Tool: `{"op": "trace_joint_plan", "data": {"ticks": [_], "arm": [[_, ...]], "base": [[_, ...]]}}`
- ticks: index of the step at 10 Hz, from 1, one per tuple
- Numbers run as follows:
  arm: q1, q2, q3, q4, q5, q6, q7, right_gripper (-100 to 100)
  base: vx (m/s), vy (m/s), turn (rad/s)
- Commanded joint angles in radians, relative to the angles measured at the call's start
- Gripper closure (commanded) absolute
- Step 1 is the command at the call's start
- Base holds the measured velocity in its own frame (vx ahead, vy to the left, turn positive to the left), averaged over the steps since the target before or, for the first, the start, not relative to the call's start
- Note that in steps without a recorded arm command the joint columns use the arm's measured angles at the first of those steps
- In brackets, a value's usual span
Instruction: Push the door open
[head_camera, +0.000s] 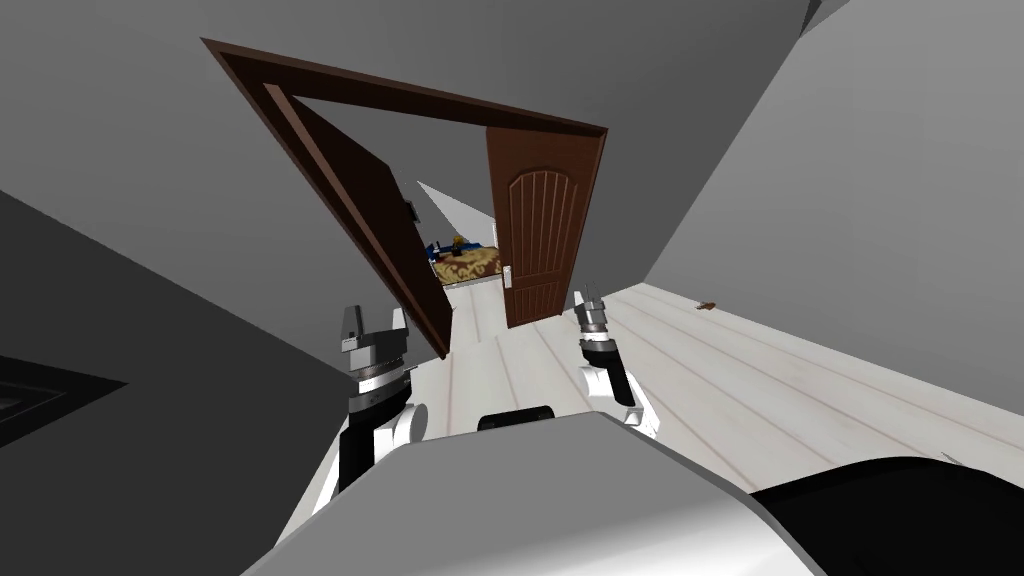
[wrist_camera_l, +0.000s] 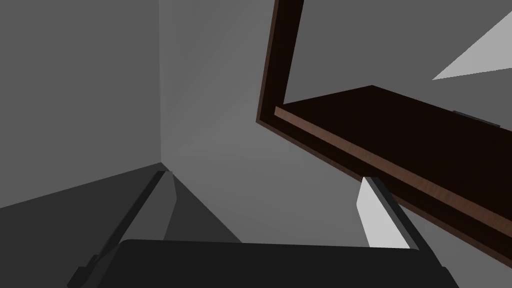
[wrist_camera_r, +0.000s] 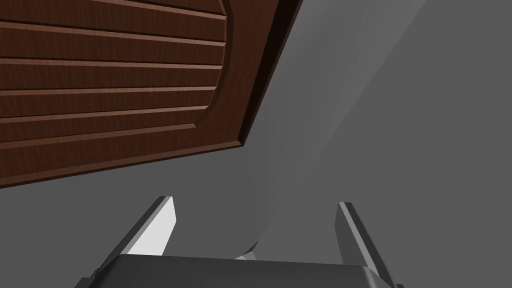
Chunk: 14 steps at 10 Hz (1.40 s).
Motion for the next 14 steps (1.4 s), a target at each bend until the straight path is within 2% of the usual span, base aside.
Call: {"op": "trace_joint_plan", "data": {"ticks": [1,4,5,10,11,13,14], "arm": [[-0.032,-0.003,0.006,0.05,-0.001,0.002,-0.004,-100],[-0.086,-0.006,0.019,0.142,-0.002,0.006,-0.009,-100],[-0.086,-0.006,0.019,0.145,-0.002,0.006,-0.009,-100],[-0.187,-0.009,0.044,0.307,-0.004,0.013,-0.02,-100],[-0.187,-0.009,0.044,0.321,-0.004,0.013,-0.02,-100],[-0.229,-0.009,0.055,0.382,-0.005,0.016,-0.025,-100],[-0.229,-0.009,0.055,0.394,-0.005,0.016,-0.025,-100]], "base": [[0.107,-0.02,-0.01],[0.107,-0.007,-0.007],[0.059,-0.016,0.0],[0.086,-0.017,-0.008],[0.07,-0.007,-0.002],[0.061,-0.01,-0.009],[0.055,-0.006,0.0]]}}
